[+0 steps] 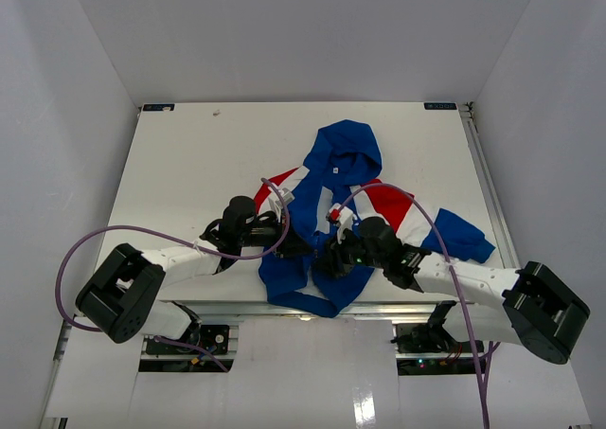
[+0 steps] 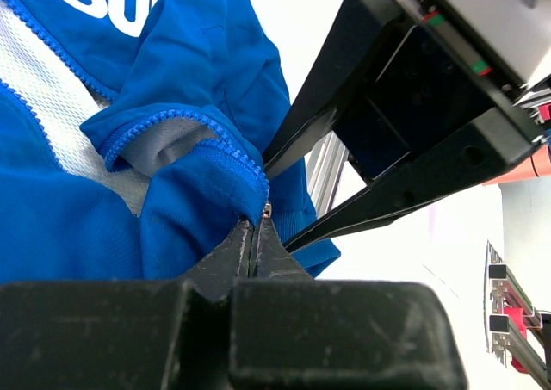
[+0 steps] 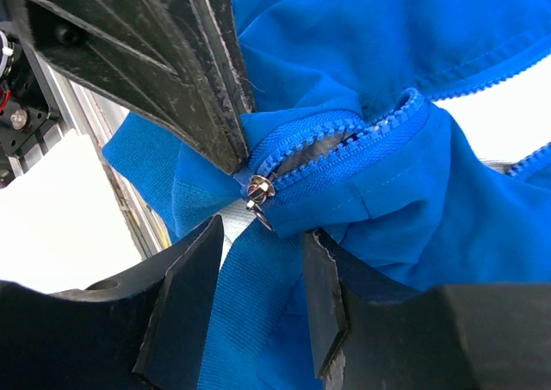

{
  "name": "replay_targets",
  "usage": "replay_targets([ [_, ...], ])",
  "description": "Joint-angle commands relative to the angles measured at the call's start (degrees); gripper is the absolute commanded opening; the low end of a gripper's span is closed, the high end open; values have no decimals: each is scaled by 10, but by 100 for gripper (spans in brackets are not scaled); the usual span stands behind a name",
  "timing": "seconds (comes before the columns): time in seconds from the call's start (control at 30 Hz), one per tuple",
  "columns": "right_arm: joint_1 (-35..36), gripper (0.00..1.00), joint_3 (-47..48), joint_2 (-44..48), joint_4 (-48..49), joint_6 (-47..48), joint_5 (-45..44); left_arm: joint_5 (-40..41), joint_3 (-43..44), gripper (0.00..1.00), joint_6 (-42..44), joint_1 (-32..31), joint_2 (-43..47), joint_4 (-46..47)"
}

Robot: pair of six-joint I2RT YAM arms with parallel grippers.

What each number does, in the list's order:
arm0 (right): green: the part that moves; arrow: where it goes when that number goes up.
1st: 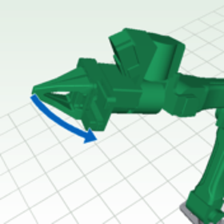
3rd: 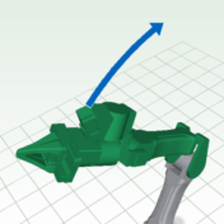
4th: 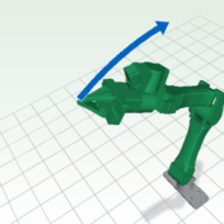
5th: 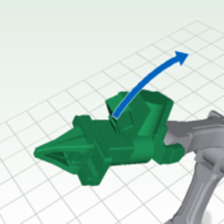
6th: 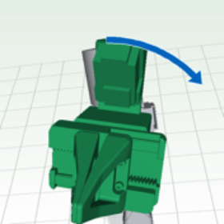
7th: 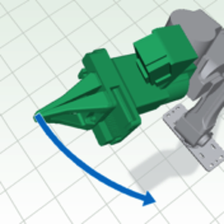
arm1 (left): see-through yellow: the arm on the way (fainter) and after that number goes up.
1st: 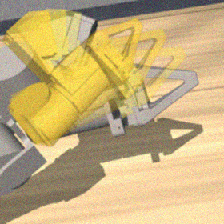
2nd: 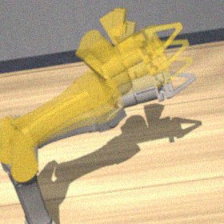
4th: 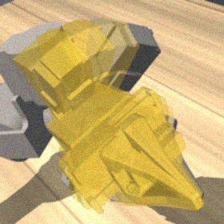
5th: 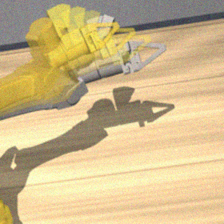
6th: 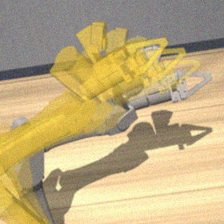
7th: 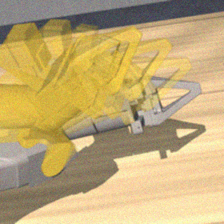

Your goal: Zip up the jacket

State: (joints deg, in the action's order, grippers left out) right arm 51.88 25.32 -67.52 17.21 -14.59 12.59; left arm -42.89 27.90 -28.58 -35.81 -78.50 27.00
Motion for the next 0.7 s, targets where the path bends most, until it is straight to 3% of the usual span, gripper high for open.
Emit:
replay_targets([
  [0.0,7,47,-1,-14,53,-14,11,-9,6,0,-1,0,0,5],
  [0.67,41,44,6,-24,60,-35,-12,-7,7,0,-1,0,-3,6],
])
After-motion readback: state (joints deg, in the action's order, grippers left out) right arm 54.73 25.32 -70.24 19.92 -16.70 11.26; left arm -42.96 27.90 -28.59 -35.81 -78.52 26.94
